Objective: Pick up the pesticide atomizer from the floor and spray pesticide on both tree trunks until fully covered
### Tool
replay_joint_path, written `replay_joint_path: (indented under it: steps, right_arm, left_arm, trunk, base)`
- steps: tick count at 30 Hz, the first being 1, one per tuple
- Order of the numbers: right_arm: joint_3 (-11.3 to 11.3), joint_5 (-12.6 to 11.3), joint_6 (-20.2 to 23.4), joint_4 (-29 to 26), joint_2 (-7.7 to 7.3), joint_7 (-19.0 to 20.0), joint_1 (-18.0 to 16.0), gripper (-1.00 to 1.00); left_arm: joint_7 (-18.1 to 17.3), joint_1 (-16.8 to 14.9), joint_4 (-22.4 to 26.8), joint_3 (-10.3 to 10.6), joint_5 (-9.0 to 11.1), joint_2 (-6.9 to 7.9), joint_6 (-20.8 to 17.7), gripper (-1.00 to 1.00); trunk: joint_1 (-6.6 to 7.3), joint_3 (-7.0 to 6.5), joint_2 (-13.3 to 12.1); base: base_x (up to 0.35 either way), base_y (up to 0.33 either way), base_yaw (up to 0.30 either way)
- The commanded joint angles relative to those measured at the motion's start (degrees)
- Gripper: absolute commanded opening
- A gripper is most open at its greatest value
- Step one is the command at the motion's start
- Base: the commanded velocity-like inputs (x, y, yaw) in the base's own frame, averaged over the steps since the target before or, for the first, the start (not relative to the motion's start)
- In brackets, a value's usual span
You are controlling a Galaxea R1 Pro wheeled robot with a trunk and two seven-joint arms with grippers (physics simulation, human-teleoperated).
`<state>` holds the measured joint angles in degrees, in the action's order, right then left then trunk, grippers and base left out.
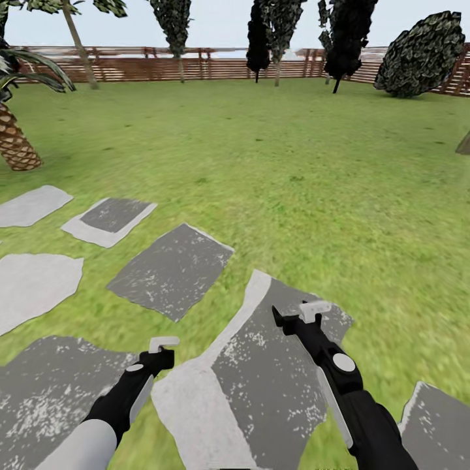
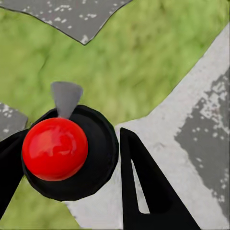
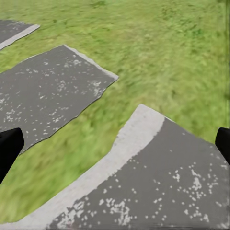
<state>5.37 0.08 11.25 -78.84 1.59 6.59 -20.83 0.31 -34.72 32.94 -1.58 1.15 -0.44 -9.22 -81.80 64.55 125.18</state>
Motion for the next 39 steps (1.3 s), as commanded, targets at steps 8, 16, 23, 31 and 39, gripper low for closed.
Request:
replay_joint_path:
  steps: [8,16,23,31,39]
  right_arm:
    - [0.0,0.0,0.0,0.0,-0.01,0.0,0.0,1.0]
    - [0.0,0.0,0.0,0.0,-0.01,0.0,0.0,1.0]
    - [0.0,0.0,0.0,0.1,-0.01,0.0,0.0,1.0]
    - [0.0,0.0,0.0,1.2,0.09,0.1,0.0,1.0]
    - [0.0,0.0,0.0,1.2,0.26,0.1,0.0,1.0]
  left_arm:
    - [0.0,0.0,0.0,0.0,0.0,0.0,0.0,-1.0]
    - [0.0,0.0,0.0,0.0,0.0,-0.04,0.0,-1.0]
    - [0.0,0.0,0.0,0.0,0.0,-0.01,0.0,-1.0]
    - [0.0,0.0,0.0,0.0,0.0,0.0,0.0,-1.0]
    - [0.0,0.0,0.0,0.0,0.0,0.0,0.0,-1.0]
  trunk:
    - [0.01,-0.26,0.0]
    - [0.01,-0.53,0.0]
    - [0.01,-0.77,0.0]
    - [0.01,-0.98,0.0]
    - [0.01,-0.99,0.0]
  base:
    - [0.137,-0.258,-0.295]
    - [0.211,-0.228,-0.295]
    - [0.232,-0.207,-0.295]
    - [0.234,-0.205,-0.243]
    - [0.239,-0.199,-0.023]
